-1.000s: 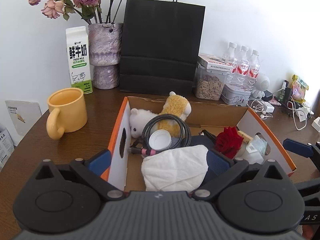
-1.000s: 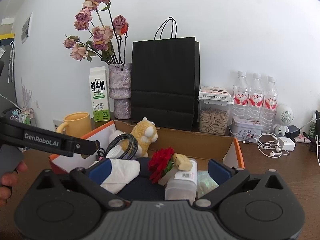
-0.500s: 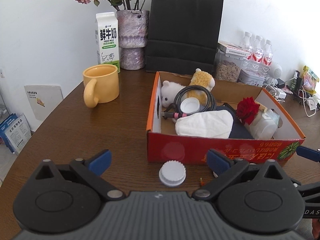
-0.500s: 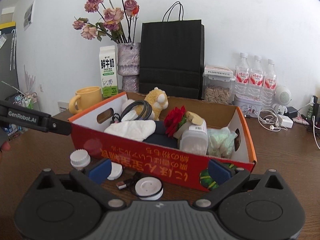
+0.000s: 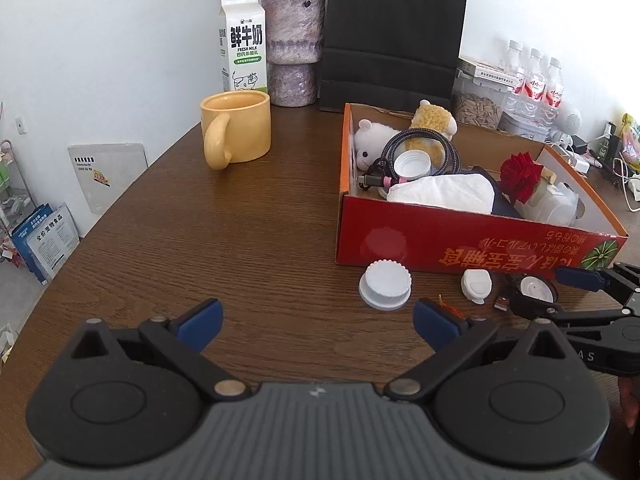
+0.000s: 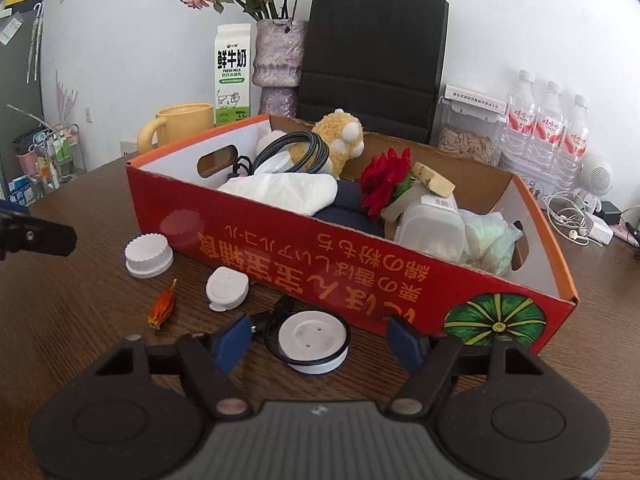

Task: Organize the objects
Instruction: 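Withdraw both tools from the red box, then grasp the white round disc with the right tool while the left tool grasps a white ridged cap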

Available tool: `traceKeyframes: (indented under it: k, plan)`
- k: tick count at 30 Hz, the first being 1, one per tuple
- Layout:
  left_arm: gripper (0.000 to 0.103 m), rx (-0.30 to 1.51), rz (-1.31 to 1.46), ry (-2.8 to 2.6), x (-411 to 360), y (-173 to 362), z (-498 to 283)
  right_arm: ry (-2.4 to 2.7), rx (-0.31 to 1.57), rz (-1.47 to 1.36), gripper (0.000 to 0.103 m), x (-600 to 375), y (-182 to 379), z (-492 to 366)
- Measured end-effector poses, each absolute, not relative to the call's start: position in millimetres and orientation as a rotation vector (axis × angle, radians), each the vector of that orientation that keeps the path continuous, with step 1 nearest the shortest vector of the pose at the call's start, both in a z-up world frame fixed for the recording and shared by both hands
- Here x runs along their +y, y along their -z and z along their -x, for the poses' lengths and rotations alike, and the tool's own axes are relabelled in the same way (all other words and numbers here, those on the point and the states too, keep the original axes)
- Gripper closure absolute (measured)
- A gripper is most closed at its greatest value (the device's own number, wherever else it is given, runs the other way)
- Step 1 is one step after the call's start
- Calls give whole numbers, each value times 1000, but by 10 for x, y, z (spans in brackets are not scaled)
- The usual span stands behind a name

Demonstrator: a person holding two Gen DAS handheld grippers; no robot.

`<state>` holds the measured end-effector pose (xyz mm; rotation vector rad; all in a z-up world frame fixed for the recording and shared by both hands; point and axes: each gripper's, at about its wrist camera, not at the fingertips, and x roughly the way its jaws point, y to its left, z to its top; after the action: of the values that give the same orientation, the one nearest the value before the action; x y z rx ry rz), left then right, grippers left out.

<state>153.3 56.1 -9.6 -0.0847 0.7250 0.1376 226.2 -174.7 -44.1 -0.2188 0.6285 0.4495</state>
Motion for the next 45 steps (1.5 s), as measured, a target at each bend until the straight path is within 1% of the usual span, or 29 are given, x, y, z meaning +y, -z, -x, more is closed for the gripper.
traceKeyframes:
  k: [1,4,9,15,25,32,39,40,41,42,44,45]
  plan:
    - [0,726,86,-139,573,98,-1524,-457,641,209,42,-1740,454,-2282]
    - [0,729,83,-148,592,103,-1524,-483,646,182,57,-1739,485,-2279]
    - [0,741,80,-146,561,139,-1563,-489,608,153,63,-1798,450,-2209]
    - [0,763,63,-135,458,210,-1675,-502,543,106,66,-1916,368,-2083]
    - [0,797,52,-152,317,363,-1966,-486,467,32,66,-2210,285,-1883]
    - [0,816,49,-170,249,453,-2147,-470,463,6,66,-2319,290,-1868]
    - [0,799,14,-172,155,466,-2235,-474,463,15,66,-2300,302,-1856]
    - [3,793,16,-170,150,464,-2234,-474,462,15,66,-2299,303,-1857]
    - [11,789,22,-164,150,460,-2233,-474,462,16,66,-2300,302,-1857]
    - [17,792,27,-158,149,460,-2232,-475,463,16,66,-2299,301,-1858]
    - [48,791,39,-133,151,457,-2216,-474,463,19,66,-2297,301,-1854]
    - [57,786,39,-124,149,445,-2201,-474,464,20,66,-2295,302,-1855]
